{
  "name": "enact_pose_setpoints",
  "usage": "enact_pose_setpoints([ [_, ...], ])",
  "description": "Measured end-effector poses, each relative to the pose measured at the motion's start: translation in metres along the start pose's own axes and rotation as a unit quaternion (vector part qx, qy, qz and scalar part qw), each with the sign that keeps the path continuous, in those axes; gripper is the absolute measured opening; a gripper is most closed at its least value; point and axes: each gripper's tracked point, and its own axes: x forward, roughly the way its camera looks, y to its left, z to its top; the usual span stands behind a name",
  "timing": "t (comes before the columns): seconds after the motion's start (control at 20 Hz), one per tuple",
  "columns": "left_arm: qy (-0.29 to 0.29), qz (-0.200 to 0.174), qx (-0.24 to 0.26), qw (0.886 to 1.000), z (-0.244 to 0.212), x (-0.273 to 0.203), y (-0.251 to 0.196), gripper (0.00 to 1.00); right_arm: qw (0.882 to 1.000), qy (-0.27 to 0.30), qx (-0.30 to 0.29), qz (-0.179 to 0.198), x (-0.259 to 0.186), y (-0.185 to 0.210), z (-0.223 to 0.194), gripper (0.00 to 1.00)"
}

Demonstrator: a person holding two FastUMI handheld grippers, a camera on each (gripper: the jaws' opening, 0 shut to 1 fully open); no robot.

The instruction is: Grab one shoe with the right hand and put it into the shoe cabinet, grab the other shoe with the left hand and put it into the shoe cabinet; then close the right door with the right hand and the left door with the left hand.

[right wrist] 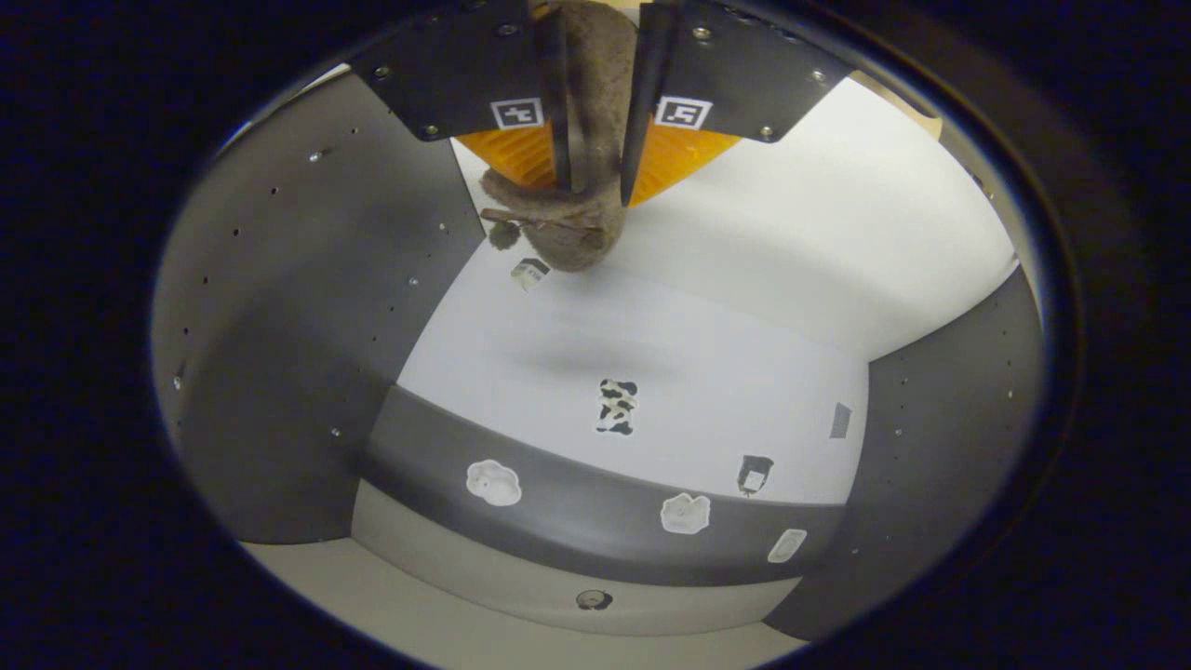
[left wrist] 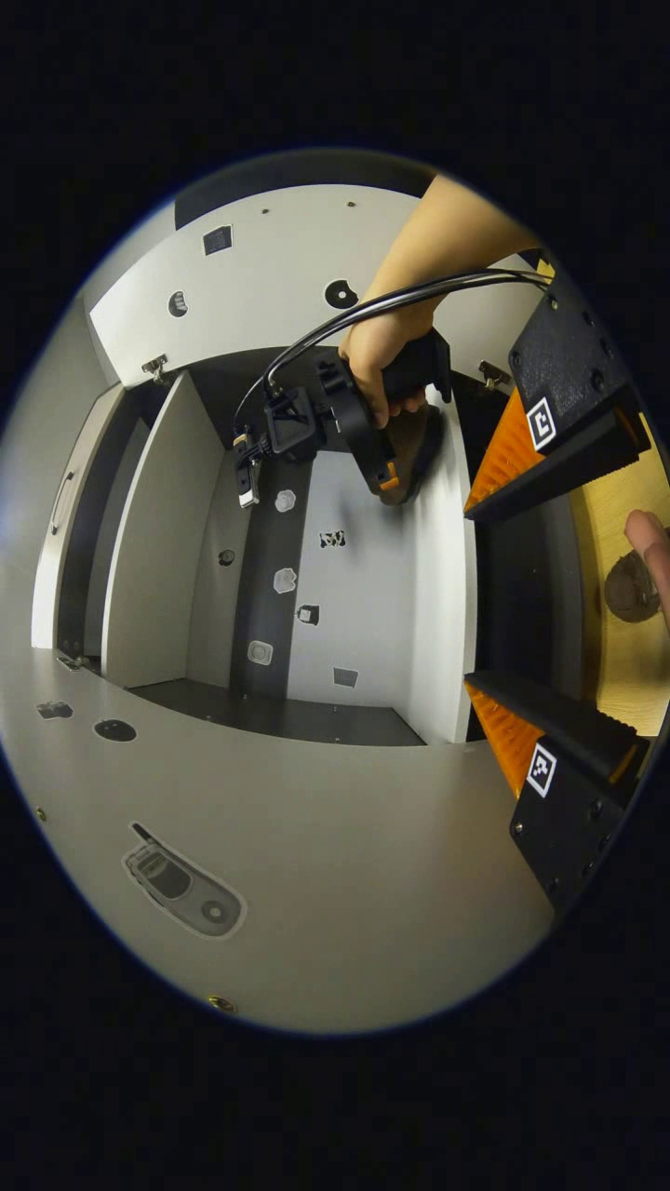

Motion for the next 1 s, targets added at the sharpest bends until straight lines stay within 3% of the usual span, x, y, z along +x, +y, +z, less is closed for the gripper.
enact_pose_setpoints([
  [0.05, -0.005, -0.002, 0.0, 1.0, 0.003, -0.001, -0.001, 0.98, 1.0, -0.002, 0.003, -0.002, -0.004, 0.0, 0.001, 0.29],
  [0.15, -0.011, -0.008, -0.002, 1.0, 0.005, -0.004, -0.005, 0.98, 1.0, -0.006, 0.001, 0.001, -0.015, 0.0, 0.003, 0.39],
  [0.25, -0.011, -0.009, -0.001, 1.0, 0.005, -0.007, -0.007, 0.98, 0.999, -0.032, -0.012, -0.007, -0.037, -0.006, 0.013, 0.57],
  [0.3, -0.011, -0.008, 0.0, 1.0, 0.005, -0.007, -0.008, 0.98, 0.999, -0.048, -0.018, -0.011, -0.048, -0.009, 0.021, 0.75],
  [0.4, -0.01, -0.007, 0.003, 1.0, 0.004, -0.008, -0.01, 0.98, 0.997, -0.076, -0.018, -0.003, -0.078, -0.006, 0.032, 0.95],
  [0.65, 0.0, 0.006, 0.023, 1.0, -0.004, -0.011, -0.012, 0.98, 0.988, -0.152, 0.005, 0.023, -0.166, -0.001, 0.043, 0.99],
  [0.75, -0.002, 0.023, 0.022, 0.999, -0.006, -0.015, -0.01, 0.98, 0.982, -0.186, 0.003, 0.011, -0.199, -0.008, 0.041, 0.99],
  [0.9, 0.017, 0.037, 0.035, 0.999, -0.031, -0.019, -0.008, 0.98, 0.976, -0.219, 0.005, -0.008, -0.239, -0.013, 0.017, 0.99],
  [1.0, 0.041, 0.041, 0.039, 0.998, -0.057, -0.021, -0.007, 0.98, 0.974, -0.227, 0.022, 0.001, -0.257, -0.008, -0.003, 0.98],
])
